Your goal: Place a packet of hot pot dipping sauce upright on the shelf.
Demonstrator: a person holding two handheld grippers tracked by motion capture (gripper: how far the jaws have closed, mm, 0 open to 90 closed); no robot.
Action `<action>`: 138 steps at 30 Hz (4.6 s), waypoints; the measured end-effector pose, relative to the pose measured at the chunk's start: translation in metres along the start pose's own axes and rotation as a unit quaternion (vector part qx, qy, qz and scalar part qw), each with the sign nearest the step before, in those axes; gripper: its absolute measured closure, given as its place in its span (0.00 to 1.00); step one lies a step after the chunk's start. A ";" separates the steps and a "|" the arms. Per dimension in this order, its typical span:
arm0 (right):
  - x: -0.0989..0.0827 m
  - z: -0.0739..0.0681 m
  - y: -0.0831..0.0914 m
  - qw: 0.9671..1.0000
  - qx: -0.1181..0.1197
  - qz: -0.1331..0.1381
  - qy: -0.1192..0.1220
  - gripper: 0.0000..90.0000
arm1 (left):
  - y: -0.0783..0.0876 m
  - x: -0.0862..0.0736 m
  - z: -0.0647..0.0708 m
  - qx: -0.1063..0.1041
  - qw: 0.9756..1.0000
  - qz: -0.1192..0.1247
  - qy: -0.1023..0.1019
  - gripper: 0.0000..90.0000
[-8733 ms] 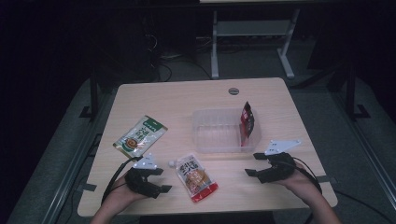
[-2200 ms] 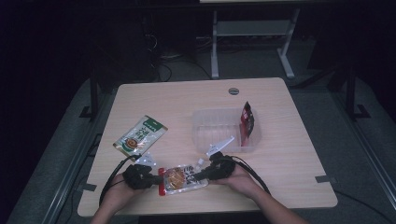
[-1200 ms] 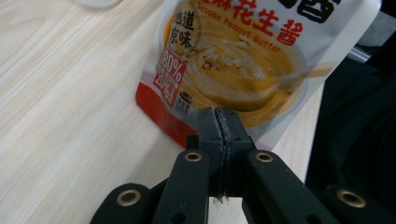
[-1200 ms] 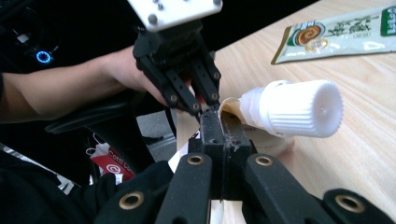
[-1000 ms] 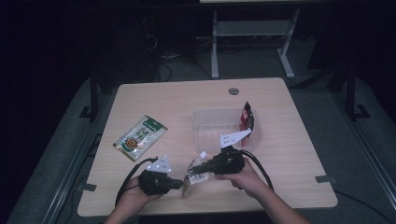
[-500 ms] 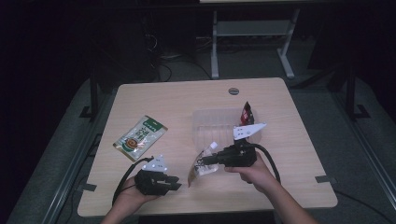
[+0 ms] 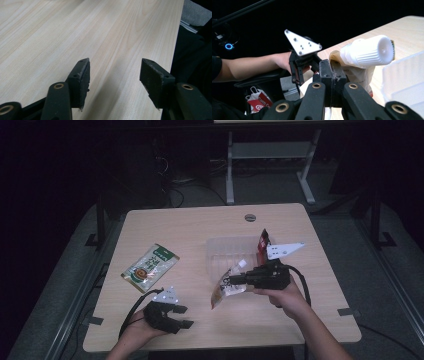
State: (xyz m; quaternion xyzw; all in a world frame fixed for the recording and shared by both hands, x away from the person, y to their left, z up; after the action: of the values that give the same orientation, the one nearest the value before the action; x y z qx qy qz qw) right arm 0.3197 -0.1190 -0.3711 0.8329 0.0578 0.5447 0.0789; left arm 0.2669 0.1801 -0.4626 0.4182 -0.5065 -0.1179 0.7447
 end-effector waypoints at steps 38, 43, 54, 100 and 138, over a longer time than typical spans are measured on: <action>0.030 0.061 0.087 0.991 -0.133 0.020 -0.021 1.00 | -0.002 -0.002 -0.006 0.005 1.000 0.004 0.006 0.38; 0.029 0.067 0.088 0.989 -0.142 0.017 -0.023 1.00 | -0.002 -0.002 -0.006 0.005 1.000 0.004 0.007 0.38; 0.036 0.070 0.082 0.988 -0.155 -0.013 -0.009 1.00 | -0.002 -0.002 -0.005 0.005 1.000 0.003 0.007 0.38; 0.055 0.087 0.088 0.983 -0.156 -0.097 0.006 1.00 | -0.005 -0.002 -0.004 0.003 1.000 0.000 0.010 0.38; 0.037 0.109 0.061 0.980 -0.153 -0.129 -0.020 0.99 | -0.006 -0.003 -0.003 -0.002 1.000 -0.006 0.008 0.38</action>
State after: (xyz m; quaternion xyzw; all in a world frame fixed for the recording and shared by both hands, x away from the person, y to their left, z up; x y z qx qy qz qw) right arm 0.4351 -0.1799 -0.3693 0.8073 0.0789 0.5153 0.2764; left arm 0.2695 0.1793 -0.4692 0.4203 -0.4979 -0.1200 0.7490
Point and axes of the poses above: each handheld gripper's, and its own axes: y roughly backward along the jaws, x roughly out of its top, z roughly to its right, the point moved 3 cm from there along -y, roughly forward along the jaws, and after that the axes turned 5 degrees about x, right-handed, at the moved point
